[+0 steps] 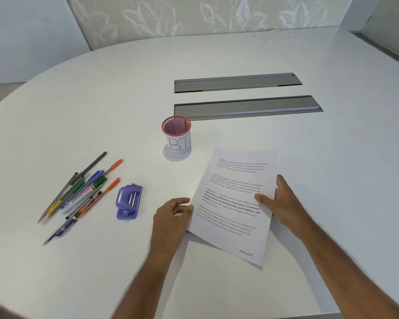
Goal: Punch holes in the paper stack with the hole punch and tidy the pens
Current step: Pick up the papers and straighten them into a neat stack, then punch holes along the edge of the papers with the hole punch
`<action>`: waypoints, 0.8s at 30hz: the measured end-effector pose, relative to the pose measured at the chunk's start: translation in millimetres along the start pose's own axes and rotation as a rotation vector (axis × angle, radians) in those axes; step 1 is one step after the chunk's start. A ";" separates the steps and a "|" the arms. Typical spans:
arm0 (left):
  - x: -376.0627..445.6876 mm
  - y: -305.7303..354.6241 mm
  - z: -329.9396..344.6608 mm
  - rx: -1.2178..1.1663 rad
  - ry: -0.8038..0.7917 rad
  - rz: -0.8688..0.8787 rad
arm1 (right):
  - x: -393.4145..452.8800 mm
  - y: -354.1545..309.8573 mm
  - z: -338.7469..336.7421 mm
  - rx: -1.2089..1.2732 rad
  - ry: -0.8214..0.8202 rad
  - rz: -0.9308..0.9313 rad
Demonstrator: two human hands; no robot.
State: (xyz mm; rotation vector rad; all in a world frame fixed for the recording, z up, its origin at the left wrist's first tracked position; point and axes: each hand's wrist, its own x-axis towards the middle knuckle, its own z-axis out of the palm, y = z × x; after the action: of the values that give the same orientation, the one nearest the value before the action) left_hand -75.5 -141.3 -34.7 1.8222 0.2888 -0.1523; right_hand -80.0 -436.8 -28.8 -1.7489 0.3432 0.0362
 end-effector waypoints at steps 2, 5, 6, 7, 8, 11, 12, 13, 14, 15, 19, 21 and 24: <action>3.7 0.3 -6.8 0.070 0.046 0.030 | 0.7 1.0 2.9 -0.020 0.003 -0.011; 10.9 0.5 -21.6 0.069 0.096 0.078 | 0.5 1.9 6.4 -0.026 0.017 -0.021; 13.0 1.7 -28.6 0.092 0.125 0.123 | -0.2 1.8 7.7 -0.030 0.020 -0.022; 15.5 3.1 -36.7 0.134 0.162 0.188 | -1.4 1.5 9.0 -0.027 0.021 -0.025; 18.9 3.8 -46.4 0.210 0.216 0.285 | -2.9 1.4 10.3 -0.018 0.018 -0.029; 35.1 2.7 -76.5 0.578 0.422 0.548 | -5.9 2.7 14.4 0.027 0.011 -0.025; 42.0 0.2 -86.0 0.630 0.463 0.551 | -6.5 3.5 15.5 0.042 0.011 -0.019; 47.7 -2.3 -94.3 0.627 0.470 0.519 | -7.4 4.1 16.9 0.054 0.011 -0.018; 51.9 -5.5 -101.6 0.585 0.449 0.463 | -8.0 4.3 18.2 0.062 0.012 -0.018; 54.8 -8.8 -107.2 0.512 0.412 0.393 | -8.7 4.3 19.6 0.067 0.012 -0.016; 58.4 -18.5 -116.7 0.244 0.332 0.185 | -13.8 2.3 23.9 0.095 0.000 -0.015; 57.1 -19.7 -118.7 0.216 0.313 0.182 | -15.3 2.4 26.1 0.115 -0.006 -0.010; 55.2 -20.9 -121.8 0.183 0.281 0.179 | -15.7 3.7 28.6 0.141 -0.040 -0.005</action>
State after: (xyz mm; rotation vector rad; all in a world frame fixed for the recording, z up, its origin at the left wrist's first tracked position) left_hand -33.9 -12.5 -35.5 2.0428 0.3147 0.2110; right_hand -91.2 -406.6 -35.0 -1.6075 0.3047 0.0423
